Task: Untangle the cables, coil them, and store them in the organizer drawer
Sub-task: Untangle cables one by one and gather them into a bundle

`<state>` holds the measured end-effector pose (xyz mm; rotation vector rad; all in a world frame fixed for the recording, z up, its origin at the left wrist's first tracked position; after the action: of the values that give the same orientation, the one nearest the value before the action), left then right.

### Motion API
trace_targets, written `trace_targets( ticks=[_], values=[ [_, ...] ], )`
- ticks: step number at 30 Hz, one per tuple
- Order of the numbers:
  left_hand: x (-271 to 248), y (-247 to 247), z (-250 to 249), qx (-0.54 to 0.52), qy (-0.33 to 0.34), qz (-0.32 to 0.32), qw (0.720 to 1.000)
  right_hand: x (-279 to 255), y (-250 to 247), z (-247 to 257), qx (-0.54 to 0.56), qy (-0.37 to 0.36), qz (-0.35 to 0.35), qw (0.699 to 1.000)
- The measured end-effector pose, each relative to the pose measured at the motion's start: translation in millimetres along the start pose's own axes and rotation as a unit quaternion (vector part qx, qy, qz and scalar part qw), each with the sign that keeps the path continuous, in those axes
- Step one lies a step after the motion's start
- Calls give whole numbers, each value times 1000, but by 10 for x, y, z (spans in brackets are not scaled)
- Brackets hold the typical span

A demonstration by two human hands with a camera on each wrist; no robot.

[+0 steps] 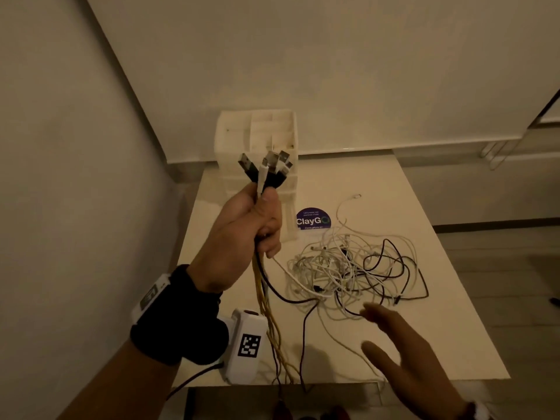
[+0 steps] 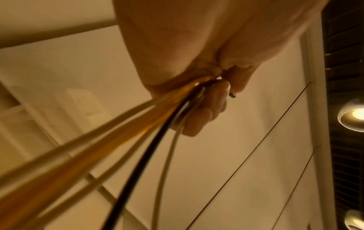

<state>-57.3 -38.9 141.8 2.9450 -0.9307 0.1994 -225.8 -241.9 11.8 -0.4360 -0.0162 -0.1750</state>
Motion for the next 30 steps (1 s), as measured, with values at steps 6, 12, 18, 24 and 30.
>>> trace_targets(
  ticks=[6,12,18,24,30],
  values=[
    [-189,325,64,27,21,15,999,635,825,1003,131,-100,123,979],
    [-298,98,73,-46,15,-51,998,322,1286,563,112,-81,200,970],
    [-289,-34,-26,-114,43,-103,987,20,1240,-138,-16,-87,229,969],
    [-159,17,-180,-151,96,-48,983,-143,1255,-510,-78,-4,211,974],
    [-24,152,-32,-164,46,-35,985,5,1237,-598,-28,70,288,955]
  ],
)
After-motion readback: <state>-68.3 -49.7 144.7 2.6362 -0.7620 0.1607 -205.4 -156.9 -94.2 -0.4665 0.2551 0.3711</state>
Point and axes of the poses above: each hand's wrist, its own x-axis towards the middle knuckle, its own y-axis out of the palm, z = x × y, the point moved 3 cm from there along x, towards the middle knuckle, and after that the axes turned 9 degrees about x, right-handed, at the moved point
